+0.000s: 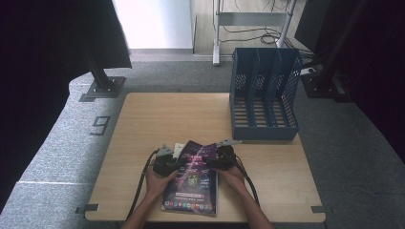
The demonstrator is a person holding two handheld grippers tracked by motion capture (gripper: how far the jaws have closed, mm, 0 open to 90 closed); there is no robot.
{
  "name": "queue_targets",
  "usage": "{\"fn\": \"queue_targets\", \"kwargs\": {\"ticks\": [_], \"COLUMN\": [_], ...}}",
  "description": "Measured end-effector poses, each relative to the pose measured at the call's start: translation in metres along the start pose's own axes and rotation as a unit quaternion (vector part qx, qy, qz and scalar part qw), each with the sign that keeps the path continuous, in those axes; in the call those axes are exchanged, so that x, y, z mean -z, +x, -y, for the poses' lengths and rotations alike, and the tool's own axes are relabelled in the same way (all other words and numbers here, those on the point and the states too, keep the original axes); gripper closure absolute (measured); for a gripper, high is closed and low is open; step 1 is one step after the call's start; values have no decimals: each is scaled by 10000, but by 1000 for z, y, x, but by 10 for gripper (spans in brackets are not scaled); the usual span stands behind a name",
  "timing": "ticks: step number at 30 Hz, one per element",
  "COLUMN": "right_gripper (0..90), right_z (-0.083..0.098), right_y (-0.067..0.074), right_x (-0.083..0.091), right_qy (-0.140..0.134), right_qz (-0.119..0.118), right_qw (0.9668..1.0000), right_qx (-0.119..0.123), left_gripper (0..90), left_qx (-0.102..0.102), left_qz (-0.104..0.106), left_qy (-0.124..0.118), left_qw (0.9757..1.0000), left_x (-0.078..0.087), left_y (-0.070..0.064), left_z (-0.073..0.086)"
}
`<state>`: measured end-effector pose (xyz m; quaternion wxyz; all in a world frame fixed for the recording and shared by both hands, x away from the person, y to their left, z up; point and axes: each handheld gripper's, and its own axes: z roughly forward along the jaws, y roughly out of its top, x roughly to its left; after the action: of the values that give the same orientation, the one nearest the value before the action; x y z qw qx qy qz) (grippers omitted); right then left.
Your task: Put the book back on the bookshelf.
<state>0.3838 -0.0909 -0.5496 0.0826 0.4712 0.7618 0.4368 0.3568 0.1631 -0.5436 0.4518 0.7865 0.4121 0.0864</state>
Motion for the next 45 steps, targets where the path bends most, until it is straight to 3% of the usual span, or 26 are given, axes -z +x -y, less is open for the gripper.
{"fn": "queue_targets", "kwargs": {"ticks": [14,25,37,45], "right_gripper": [442,610,669,686], "right_z": [1,-1,-11,-22], "right_y": [-3,-4,4,19], "right_x": [1,10,37,64], "right_qy": [8,-106,-513,-952], "right_qz": [32,-100,-294,-242], "right_qw": [10000,9998,9979,9934], "right_qx": [-30,115,251,592], "left_gripper": [844,845,842,847], "left_qx": [-21,-46,-86,-165], "left_qz": [-9,4,149,215], "left_qy": [-31,-143,-601,-962], "left_qw": [10000,9999,9980,9950], "left_x": [1,7,26,44], "left_y": [-1,-2,-8,-17], "left_z": [-1,-4,-14,-24]}}
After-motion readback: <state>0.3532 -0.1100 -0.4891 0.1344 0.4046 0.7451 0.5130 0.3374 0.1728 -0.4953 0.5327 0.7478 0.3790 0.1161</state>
